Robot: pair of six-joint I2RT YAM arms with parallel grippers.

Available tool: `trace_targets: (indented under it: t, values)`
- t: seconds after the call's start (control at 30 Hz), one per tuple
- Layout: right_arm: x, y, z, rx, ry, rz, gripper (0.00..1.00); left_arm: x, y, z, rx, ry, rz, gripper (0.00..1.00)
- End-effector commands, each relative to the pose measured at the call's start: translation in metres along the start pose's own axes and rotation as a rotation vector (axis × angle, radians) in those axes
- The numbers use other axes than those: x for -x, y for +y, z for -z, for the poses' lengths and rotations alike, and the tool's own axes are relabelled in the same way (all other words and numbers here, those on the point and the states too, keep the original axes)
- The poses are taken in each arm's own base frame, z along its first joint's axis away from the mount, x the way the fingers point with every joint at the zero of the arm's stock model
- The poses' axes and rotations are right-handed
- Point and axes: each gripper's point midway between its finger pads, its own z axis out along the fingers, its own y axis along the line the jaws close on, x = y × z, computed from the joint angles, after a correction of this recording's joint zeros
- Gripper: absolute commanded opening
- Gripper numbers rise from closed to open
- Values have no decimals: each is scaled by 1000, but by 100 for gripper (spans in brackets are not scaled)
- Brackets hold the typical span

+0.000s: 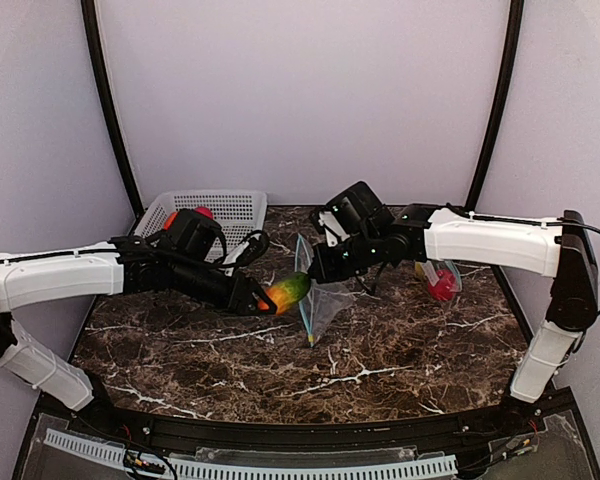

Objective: Place the food in the zip-top bag and seal the zipper
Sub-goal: Place the fake fruit in the zipper food storage bag.

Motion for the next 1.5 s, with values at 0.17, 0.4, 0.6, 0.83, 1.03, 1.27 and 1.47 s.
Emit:
trace_targets:
  t: [0.17, 0.4, 0.6, 0.83, 1.03, 1.27, 1.47]
  values:
    - [11, 9, 15, 39, -34, 9, 0, 4, 11, -8, 61, 3, -28, 39]
    - [7, 19, 20, 93, -24, 28, 0, 6, 40, -9, 201, -21, -51, 39]
    - [4, 33, 18, 168, -8, 33, 0, 19, 23, -19, 108, -53, -58, 39]
    - [1, 47, 14, 244, 7, 34, 0, 33, 10, -28, 57, -52, -89, 39]
    - [-1, 60, 15, 321, 22, 29, 0, 45, 11, -31, 75, -85, -92, 40]
    - [-5, 65, 12, 350, 41, 30, 0, 59, 7, -35, 63, -130, -89, 44]
    - [-3, 65, 15, 348, 27, 26, 0, 64, 18, -36, 120, -160, -99, 49]
